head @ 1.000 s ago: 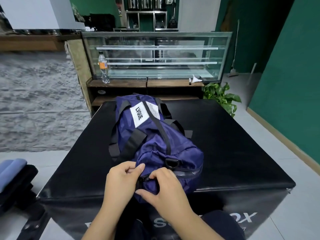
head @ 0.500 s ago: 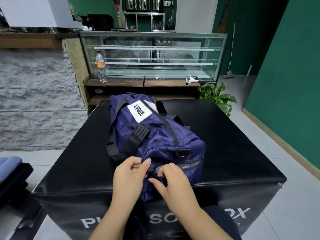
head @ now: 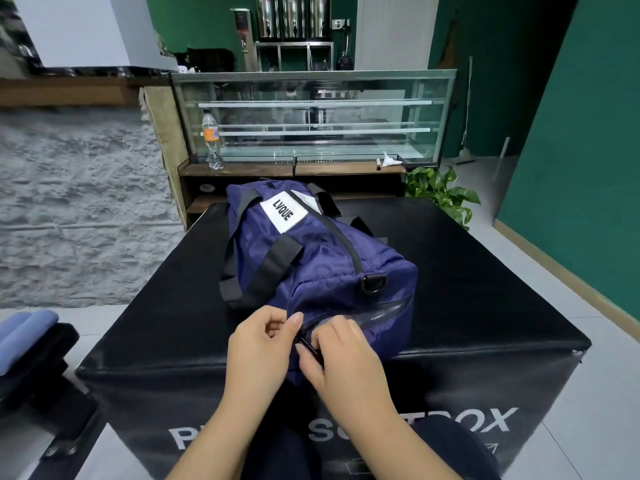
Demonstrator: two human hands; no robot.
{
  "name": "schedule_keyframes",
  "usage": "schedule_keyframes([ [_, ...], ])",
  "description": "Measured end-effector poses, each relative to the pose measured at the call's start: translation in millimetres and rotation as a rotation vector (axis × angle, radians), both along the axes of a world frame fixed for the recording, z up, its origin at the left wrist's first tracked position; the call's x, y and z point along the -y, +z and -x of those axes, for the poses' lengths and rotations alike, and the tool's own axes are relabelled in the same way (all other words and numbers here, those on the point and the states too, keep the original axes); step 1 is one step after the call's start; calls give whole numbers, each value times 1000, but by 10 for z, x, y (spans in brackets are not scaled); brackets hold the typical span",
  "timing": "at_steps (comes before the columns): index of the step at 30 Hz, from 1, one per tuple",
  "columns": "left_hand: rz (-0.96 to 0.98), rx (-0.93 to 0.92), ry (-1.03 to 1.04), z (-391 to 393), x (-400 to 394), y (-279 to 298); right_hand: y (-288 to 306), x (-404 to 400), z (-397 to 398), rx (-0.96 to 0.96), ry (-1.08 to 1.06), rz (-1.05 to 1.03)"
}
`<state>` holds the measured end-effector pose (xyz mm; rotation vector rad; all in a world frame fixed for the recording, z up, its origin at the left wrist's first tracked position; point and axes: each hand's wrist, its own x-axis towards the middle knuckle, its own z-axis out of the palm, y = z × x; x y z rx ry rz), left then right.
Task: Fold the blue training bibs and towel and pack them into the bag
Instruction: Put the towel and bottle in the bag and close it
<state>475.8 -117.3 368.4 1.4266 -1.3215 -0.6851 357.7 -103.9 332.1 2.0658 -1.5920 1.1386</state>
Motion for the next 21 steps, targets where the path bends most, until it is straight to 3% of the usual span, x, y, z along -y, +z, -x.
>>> schedule_keyframes([
  [4, 51, 35, 38, 8, -74, 19, 14, -59, -4, 53, 47, 26],
  [10, 57, 0, 13, 143, -322, -27, -45, -264, 211, 332, 230, -309],
  [21, 138, 58, -29, 258, -703, 26, 8, -644, 476, 438, 257, -174],
])
